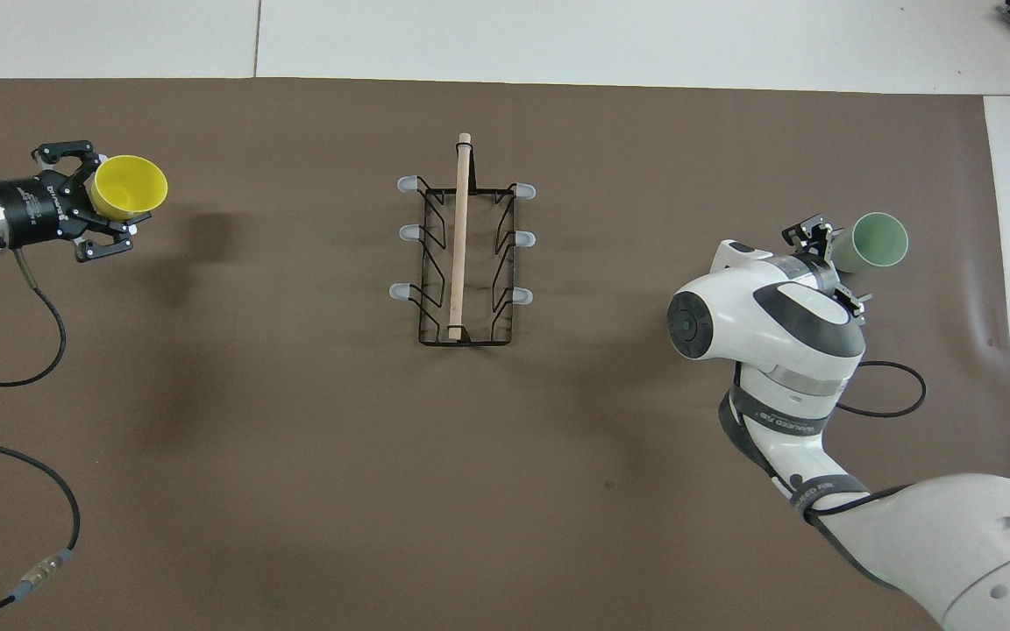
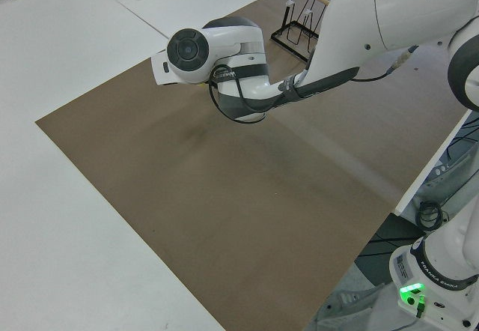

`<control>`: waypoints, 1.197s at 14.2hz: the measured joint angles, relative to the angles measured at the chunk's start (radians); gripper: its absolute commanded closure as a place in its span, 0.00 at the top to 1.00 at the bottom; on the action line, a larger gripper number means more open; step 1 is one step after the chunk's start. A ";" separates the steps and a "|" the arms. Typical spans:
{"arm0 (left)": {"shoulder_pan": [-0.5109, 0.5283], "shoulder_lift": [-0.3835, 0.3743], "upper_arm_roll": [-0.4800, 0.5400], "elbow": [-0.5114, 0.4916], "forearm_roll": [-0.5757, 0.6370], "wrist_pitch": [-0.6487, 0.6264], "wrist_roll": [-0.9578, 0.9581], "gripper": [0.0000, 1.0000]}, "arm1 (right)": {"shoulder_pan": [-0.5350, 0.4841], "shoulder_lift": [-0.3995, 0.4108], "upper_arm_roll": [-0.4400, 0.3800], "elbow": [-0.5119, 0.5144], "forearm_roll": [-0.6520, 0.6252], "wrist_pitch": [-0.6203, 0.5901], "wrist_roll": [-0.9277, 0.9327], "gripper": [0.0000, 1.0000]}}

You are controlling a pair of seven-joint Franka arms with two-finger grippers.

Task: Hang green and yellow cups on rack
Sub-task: 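Carry the yellow cup toward the rack while the right gripper grasps green cup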

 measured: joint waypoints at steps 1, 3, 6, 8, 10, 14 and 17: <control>-0.017 -0.006 -0.001 0.019 0.058 0.038 -0.025 0.00 | 0.005 0.010 0.000 0.000 -0.006 -0.003 0.013 1.00; -0.045 -0.026 -0.002 0.036 0.127 0.106 -0.056 0.00 | 0.012 0.019 0.000 0.000 -0.030 -0.006 0.046 1.00; -0.070 -0.059 -0.004 0.036 0.249 0.150 -0.059 0.00 | 0.007 0.034 -0.002 -0.002 -0.079 -0.006 0.101 1.00; -0.077 -0.089 -0.021 0.036 0.366 0.151 -0.059 0.00 | 0.005 0.051 -0.005 -0.006 -0.109 -0.005 0.149 1.00; -0.079 -0.126 -0.057 0.033 0.459 0.150 -0.054 0.00 | 0.002 0.064 -0.006 -0.013 -0.125 0.003 0.183 1.00; -0.082 -0.222 -0.136 -0.027 0.504 0.149 0.105 0.00 | -0.034 0.068 -0.007 -0.035 -0.203 0.037 0.223 1.00; -0.081 -0.313 -0.193 -0.109 0.521 0.149 0.278 0.00 | -0.052 0.068 -0.007 -0.044 -0.256 0.064 0.227 1.00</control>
